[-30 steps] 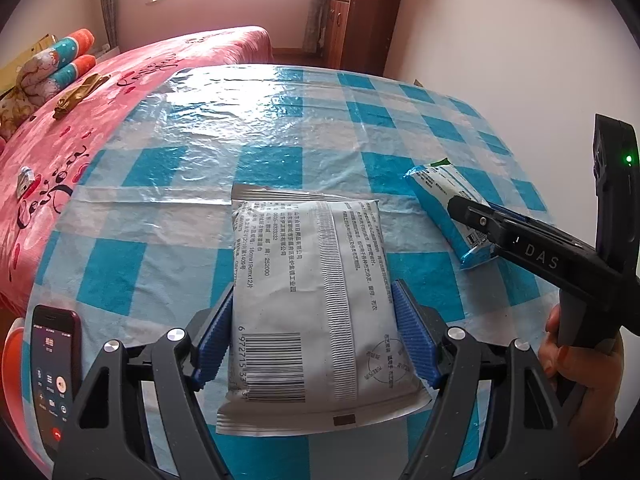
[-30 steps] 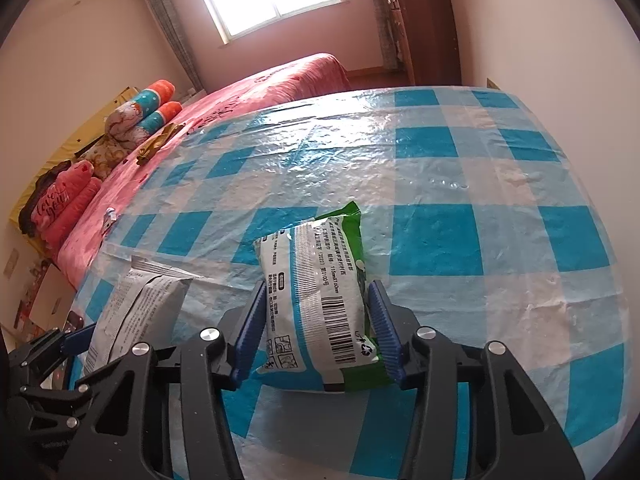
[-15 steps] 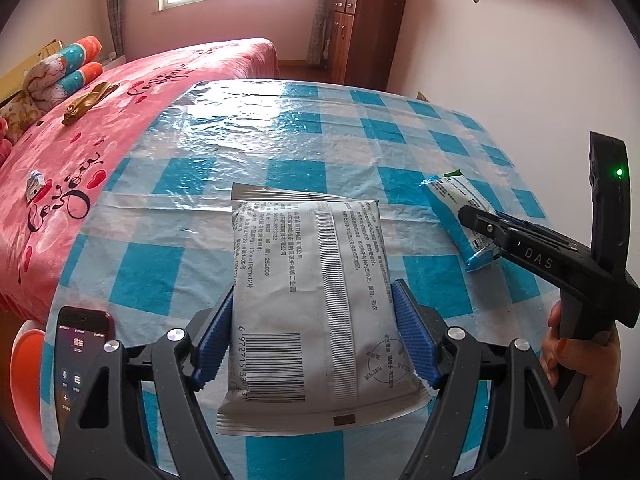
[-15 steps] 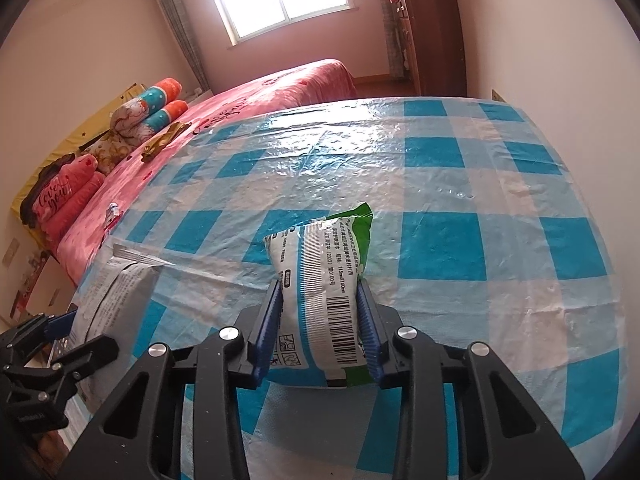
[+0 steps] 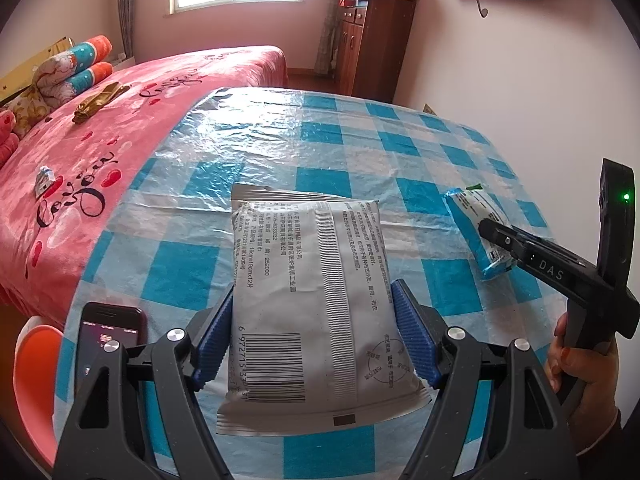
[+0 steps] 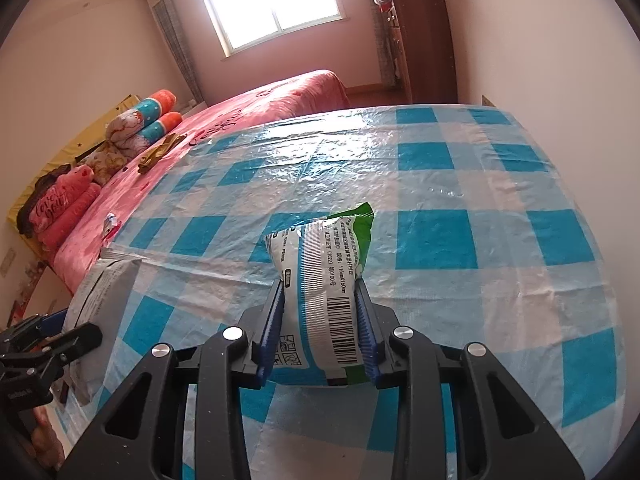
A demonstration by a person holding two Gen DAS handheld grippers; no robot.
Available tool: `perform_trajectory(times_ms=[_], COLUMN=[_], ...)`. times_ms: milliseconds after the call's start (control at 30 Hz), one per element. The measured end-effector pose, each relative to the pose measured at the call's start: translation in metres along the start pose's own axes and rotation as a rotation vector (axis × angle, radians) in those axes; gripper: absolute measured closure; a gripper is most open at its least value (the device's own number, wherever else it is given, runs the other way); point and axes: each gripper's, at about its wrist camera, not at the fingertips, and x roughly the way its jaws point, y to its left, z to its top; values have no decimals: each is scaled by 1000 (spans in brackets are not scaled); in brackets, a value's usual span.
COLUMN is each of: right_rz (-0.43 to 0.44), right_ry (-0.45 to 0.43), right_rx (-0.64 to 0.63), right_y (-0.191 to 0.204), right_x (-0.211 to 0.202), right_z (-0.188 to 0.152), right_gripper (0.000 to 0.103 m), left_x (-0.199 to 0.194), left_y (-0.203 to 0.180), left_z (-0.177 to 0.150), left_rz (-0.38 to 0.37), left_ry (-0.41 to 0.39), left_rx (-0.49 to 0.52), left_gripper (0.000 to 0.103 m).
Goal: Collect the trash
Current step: 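Carry the white packet in the left tool to the bucket while the right tool carries the wet-wipe packet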
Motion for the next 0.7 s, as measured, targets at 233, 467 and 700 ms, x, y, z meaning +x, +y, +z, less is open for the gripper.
perform_trajectory(times_ms=[233, 467, 700], right_rz=[9, 12, 16], right_ry=[-20, -34, -40], right_rx=[16, 18, -3], right_y=[6, 16, 32], right_x=[-13, -27, -39], right_z=[0, 0, -3], right_gripper=[68, 68, 68], left_x=[-17, -33, -51], left_y=[10, 25, 38], left_z=[-2, -5, -6], left_rz=[4, 10, 15], left_ry=[-35, -61, -94], left_rx=[0, -15, -29], left_gripper=[28, 28, 28])
